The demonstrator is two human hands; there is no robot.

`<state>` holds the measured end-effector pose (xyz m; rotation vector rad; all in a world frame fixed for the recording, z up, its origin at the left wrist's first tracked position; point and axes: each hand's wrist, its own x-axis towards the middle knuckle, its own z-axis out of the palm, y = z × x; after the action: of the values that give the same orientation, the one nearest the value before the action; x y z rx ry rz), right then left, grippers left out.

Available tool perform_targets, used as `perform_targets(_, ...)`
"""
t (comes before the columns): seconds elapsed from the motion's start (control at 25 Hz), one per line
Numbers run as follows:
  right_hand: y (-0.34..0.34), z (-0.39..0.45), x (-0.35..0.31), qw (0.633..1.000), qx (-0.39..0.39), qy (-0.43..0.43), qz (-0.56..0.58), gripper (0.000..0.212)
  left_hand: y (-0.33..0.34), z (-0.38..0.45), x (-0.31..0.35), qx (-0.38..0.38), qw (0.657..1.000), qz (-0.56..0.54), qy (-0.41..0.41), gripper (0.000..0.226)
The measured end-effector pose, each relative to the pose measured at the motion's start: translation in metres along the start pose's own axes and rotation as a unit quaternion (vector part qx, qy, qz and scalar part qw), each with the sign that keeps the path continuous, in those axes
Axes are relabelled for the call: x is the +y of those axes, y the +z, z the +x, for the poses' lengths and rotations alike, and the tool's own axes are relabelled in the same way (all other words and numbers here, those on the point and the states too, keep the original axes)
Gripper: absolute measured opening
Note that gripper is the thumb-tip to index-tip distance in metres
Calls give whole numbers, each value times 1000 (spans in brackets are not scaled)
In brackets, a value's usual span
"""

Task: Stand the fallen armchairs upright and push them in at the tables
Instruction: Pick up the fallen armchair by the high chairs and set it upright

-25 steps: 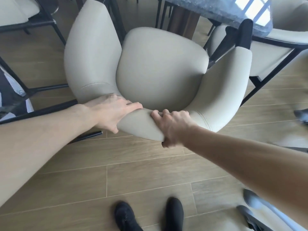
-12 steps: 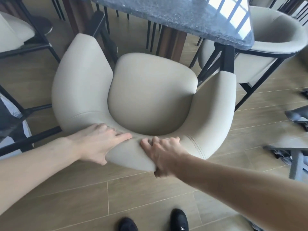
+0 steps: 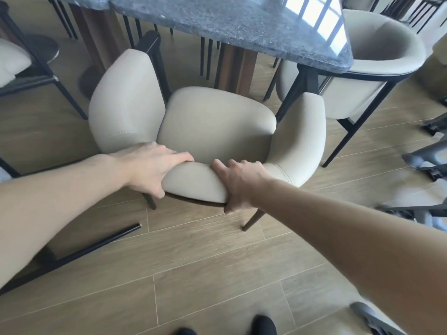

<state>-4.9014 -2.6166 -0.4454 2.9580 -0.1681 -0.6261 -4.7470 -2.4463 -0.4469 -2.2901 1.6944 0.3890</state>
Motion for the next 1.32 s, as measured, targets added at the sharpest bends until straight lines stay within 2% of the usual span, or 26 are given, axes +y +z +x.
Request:
perform_targets(0.32,0,27,25,997,29,35,56,92,-1,38,-11,30,998,46,-22,103)
perform_targets(0.48,0,38,34,995,50,51,65,91,-6,52,-18,40,998,35,-32,100)
perform_targets(1.08,-8,82,69,992,23,57,109,100,-19,88,-47,55,998,21,-12,97)
perform_targets(1.2,-7,84,69,984,46,72,157,98,-16,92,-49,51,999,18,3,100)
perform_targets(1.32,-3,82,66,984,70,72,149,95,-19,96,-55,38,999,21,23,102)
